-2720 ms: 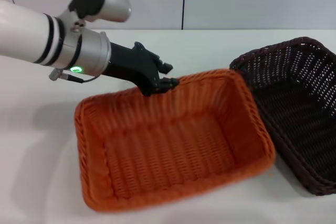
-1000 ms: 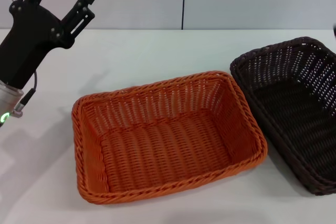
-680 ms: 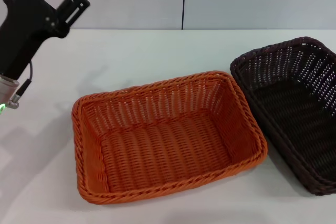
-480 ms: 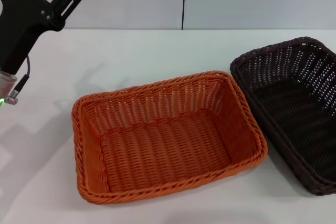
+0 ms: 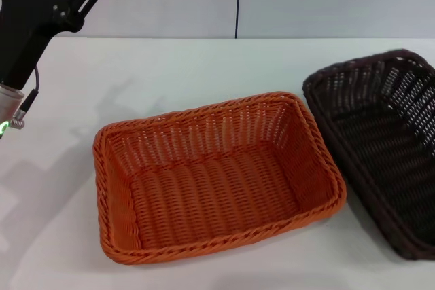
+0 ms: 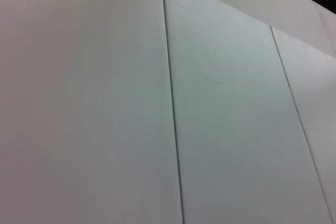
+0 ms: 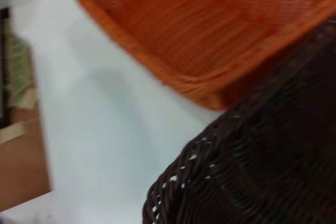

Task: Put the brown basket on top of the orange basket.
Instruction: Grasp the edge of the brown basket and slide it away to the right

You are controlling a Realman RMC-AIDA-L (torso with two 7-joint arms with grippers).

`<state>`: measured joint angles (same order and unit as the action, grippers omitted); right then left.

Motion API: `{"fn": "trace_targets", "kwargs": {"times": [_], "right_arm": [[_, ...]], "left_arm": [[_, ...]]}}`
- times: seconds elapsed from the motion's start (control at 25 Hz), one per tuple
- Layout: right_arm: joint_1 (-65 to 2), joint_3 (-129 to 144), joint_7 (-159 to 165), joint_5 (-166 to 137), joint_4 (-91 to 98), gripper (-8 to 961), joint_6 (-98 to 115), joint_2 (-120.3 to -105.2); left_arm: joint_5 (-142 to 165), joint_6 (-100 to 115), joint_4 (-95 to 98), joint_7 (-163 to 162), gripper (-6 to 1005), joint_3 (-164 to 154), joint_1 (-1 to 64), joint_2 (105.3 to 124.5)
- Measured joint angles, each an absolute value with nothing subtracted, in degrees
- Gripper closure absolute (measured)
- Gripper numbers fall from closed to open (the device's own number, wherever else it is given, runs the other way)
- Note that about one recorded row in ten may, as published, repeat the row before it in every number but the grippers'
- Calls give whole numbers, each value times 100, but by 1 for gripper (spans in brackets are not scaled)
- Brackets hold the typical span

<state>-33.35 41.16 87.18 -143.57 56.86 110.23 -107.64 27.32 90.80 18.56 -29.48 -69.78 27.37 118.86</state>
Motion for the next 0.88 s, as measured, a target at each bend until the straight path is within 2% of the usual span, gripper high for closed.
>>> {"fn": "trace_targets", "kwargs": {"times": [0.28, 0.44, 0.64, 0.88], "right_arm": [[-3338, 4170, 8391, -14353, 5640, 383, 11608, -10916], [-3352, 4277, 8247, -14318, 5769, 383, 12244, -11089], [-3351, 4402, 8178, -14316, 5802, 383, 12473, -11203], [-3363, 4677, 8101, -14283, 5610, 383, 12508, -11257]], "left_arm": [[2612, 9067, 1774, -2939, 186, -6974, 2782, 11903], [2566, 9035, 1774, -2877, 186, -6953, 2830, 11901], [2381, 8954, 1773, -2728, 186, -6983, 2919, 11903], [2287, 8909, 1766, -2724, 186, -6987, 2964, 11908]]}}
